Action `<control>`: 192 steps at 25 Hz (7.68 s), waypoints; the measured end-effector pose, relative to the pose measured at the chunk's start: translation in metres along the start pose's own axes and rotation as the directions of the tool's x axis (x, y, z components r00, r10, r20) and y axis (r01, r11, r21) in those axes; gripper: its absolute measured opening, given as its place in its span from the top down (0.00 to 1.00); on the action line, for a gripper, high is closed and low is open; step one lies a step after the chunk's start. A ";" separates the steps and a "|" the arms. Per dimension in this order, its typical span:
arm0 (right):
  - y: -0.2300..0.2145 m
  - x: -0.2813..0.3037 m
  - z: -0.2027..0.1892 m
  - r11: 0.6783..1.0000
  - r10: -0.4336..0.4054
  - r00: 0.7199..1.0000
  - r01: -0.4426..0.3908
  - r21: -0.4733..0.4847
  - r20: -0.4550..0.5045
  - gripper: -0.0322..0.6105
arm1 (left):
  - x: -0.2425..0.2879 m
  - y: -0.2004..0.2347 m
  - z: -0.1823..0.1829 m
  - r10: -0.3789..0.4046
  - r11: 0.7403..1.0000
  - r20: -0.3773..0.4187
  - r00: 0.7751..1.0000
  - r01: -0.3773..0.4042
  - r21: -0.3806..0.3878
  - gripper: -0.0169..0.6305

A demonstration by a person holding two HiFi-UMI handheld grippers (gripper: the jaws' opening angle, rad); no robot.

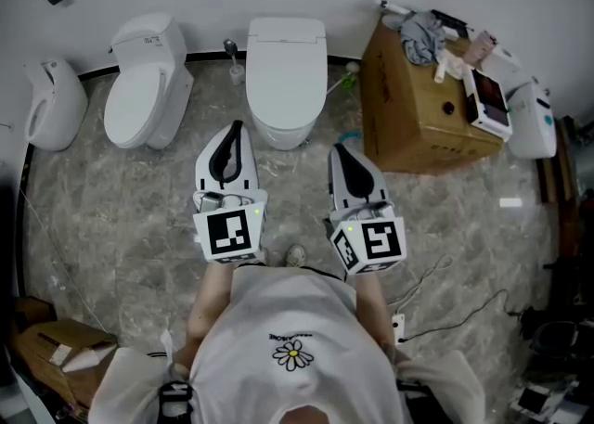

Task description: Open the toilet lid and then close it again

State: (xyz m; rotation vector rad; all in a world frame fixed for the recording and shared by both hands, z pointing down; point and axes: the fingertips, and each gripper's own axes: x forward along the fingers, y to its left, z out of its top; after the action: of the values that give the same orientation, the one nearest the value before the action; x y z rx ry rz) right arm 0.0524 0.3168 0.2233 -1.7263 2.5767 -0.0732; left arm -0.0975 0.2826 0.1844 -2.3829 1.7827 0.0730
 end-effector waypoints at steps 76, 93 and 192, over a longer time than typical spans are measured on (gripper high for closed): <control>-0.182 0.356 -0.021 0.982 -0.178 0.980 0.170 -0.086 -0.091 0.90 | 0.366 0.123 -0.129 -0.089 0.985 -0.100 0.991 0.073 -0.155 0.93; -0.202 0.356 -0.021 0.976 -0.205 0.976 0.198 -0.092 -0.073 0.90 | 0.373 0.111 -0.138 -0.104 0.993 -0.119 0.988 0.095 -0.075 0.93; -0.172 0.276 -0.493 0.979 0.186 0.611 -0.047 0.198 -0.770 0.55 | 0.209 -0.001 -0.578 -0.504 0.860 -0.655 0.564 0.397 -0.320 0.42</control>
State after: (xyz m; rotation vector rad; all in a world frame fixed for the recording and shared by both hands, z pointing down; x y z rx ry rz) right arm 0.0775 0.0047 0.7239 -1.6952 3.0854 -1.2904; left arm -0.0706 -0.0076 0.7250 -3.1728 1.2851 -0.9866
